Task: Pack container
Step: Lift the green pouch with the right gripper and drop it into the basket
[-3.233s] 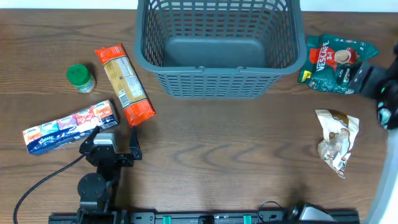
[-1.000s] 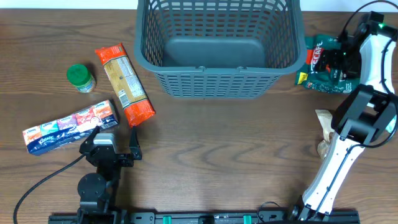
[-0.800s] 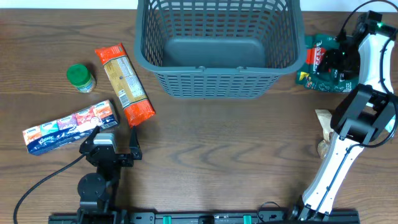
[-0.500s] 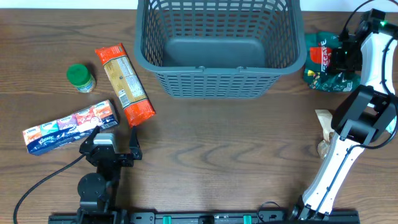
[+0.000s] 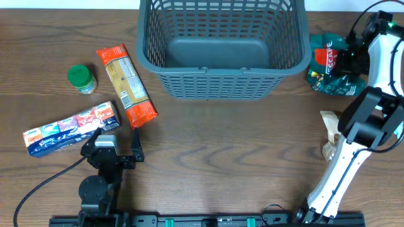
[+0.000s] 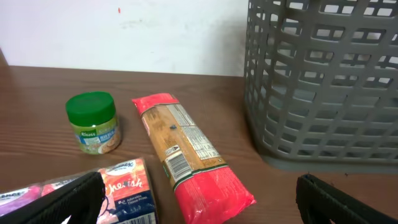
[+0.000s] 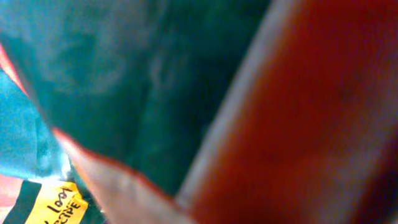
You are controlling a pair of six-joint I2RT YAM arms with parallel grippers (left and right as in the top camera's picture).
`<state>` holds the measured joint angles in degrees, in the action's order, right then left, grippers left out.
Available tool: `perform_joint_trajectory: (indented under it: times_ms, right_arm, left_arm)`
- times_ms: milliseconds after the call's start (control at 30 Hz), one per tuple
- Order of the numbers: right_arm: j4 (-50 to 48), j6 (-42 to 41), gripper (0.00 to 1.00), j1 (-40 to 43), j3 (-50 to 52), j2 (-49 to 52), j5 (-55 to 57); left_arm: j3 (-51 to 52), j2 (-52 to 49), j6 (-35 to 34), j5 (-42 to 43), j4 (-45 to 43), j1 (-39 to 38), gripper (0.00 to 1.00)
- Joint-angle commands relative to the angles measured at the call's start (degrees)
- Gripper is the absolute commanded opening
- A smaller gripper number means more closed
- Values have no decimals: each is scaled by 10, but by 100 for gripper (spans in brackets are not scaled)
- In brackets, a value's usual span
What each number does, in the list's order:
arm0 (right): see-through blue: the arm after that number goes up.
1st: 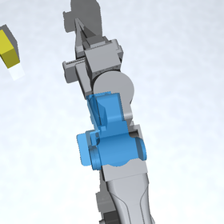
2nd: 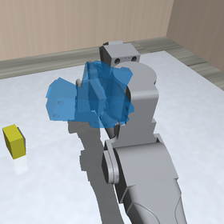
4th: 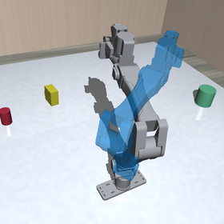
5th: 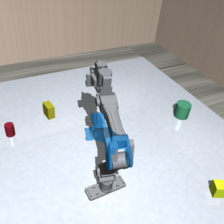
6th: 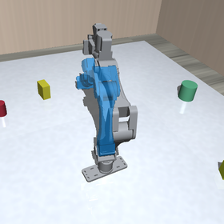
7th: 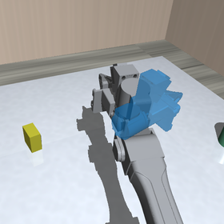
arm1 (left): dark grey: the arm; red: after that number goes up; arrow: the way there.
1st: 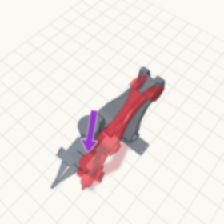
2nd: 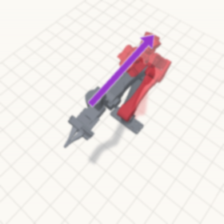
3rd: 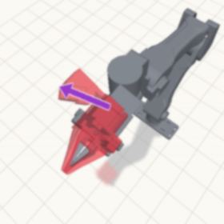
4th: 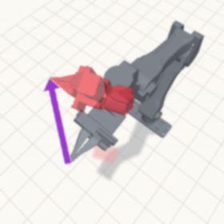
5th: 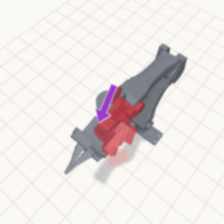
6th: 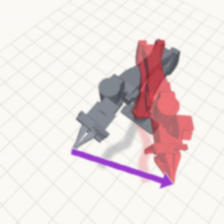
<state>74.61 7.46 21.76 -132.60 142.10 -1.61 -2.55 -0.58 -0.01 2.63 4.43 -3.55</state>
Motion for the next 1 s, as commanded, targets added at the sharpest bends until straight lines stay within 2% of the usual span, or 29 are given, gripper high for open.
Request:
perform_joint_trajectory:
  times_ms: [0, 567, 733, 967]
  right_arm:
    - [3, -16, 1, 0, 11, -63, -19]
    - [-24, -2, 1, -23, 11, -367, -21]
    - [-47, 19, 1, -90, 11, -439, -27]
    - [-56, 44, 1, -255, 11, -474, -18]
  left_arm:
    - [16, 2, -1, -2, 8, -2, 99]
    - [16, 2, -1, -2, 8, -2, 99]
    - [16, 2, -1, -2, 8, -2, 98]
    - [16, 2, -1, -2, 8, -2, 99]
